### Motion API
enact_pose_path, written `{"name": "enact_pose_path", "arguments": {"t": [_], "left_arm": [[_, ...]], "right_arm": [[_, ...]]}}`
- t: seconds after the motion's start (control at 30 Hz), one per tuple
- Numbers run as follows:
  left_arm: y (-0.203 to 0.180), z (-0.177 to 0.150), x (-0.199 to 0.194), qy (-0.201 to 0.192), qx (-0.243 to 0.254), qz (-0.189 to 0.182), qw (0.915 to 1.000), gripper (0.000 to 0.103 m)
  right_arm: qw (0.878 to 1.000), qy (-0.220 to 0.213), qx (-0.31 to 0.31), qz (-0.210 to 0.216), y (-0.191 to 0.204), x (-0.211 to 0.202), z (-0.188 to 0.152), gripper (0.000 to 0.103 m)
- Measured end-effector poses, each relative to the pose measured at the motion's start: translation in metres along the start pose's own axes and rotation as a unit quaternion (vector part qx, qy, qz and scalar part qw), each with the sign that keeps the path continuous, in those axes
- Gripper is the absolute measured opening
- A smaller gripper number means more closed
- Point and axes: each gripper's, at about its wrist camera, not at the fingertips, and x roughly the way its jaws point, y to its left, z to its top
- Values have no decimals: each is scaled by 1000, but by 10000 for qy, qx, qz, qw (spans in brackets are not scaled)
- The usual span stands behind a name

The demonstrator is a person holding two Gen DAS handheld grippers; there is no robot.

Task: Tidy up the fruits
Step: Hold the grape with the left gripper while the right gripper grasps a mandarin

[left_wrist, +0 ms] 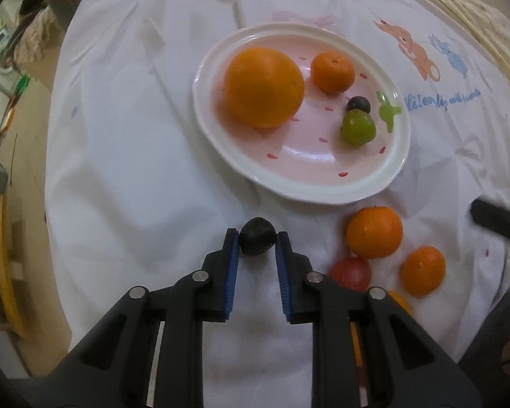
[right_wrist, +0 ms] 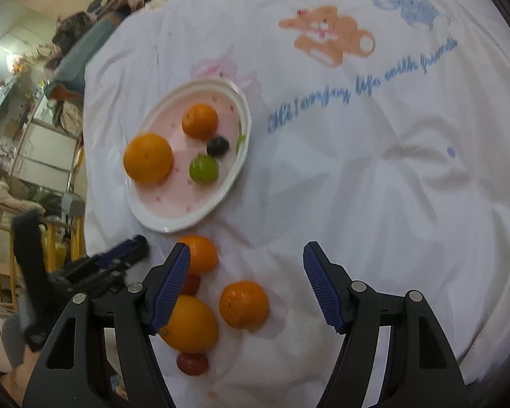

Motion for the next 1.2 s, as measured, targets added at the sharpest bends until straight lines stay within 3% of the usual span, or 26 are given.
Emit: {"name": "enact_pose_path", "arguments": {"t": [0.37, 0.47, 0.6, 0.9, 1.2], "left_arm": [[41, -12, -28, -157, -619, -323, 9974, 18], [44, -12, -29, -162, -694, -380, 9967, 18], [46, -10, -28, -148, -770, -457, 9959, 18], [49, -9, -31, -173, -831, -501, 9951, 18], [59, -5, -49, -397, -945, -569, 9931, 18]], "right_arm": [[9932, 779, -755, -421, 27, 43, -26, 69], [9890, 813, -1058, -636, 36, 51, -33, 62], [9871, 835, -1162, -722, 38, 54, -34, 44], [9952, 771, -581, -160, 7, 36, -20, 42], [9949, 388, 275, 887, -18, 6, -5, 42]]}}
